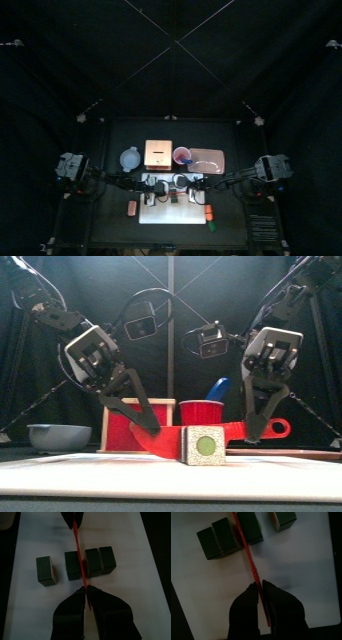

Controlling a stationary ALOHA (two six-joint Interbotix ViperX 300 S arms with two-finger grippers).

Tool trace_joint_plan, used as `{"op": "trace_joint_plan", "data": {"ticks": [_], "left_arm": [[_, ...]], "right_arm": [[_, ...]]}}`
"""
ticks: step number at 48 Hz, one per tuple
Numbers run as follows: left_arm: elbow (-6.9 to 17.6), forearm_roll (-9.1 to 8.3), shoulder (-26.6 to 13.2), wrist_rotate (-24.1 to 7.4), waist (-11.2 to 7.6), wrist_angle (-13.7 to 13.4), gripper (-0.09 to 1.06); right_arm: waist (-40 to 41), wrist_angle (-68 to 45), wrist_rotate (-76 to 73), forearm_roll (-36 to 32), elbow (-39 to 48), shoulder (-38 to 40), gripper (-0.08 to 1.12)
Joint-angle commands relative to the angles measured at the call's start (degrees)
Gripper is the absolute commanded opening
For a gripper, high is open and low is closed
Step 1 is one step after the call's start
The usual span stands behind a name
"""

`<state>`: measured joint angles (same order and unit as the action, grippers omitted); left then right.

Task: Place sushi on board then cut the sushi with the knife then place the pieces on the plate
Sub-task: Cut the sushi into 4 pieces

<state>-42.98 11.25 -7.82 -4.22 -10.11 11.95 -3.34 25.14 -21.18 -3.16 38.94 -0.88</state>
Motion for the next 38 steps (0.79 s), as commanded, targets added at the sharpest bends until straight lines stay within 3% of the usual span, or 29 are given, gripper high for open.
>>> {"op": "trace_joint_plan", "data": {"ticks": [1, 18, 38], "left_arm": [[1.0, -0.26, 0.6, -0.1, -0.44, 0.3, 0.53], [1.1, -0.35, 1.0, -0.2, 0.00, 0.4, 0.53], [0.9, -2.72, 7.1, -0.1, -0.18, 0.4, 0.53]], "right_arm": [[2.0, 0.1, -0.4, -0.3, -0.9, 1.0, 0.33], [2.4, 0.5, -0.4, -0.4, -1.5, 1.4, 0.33], [1.9, 3.4, -0.5, -0.4, -2.9, 7.1, 0.33]]}}
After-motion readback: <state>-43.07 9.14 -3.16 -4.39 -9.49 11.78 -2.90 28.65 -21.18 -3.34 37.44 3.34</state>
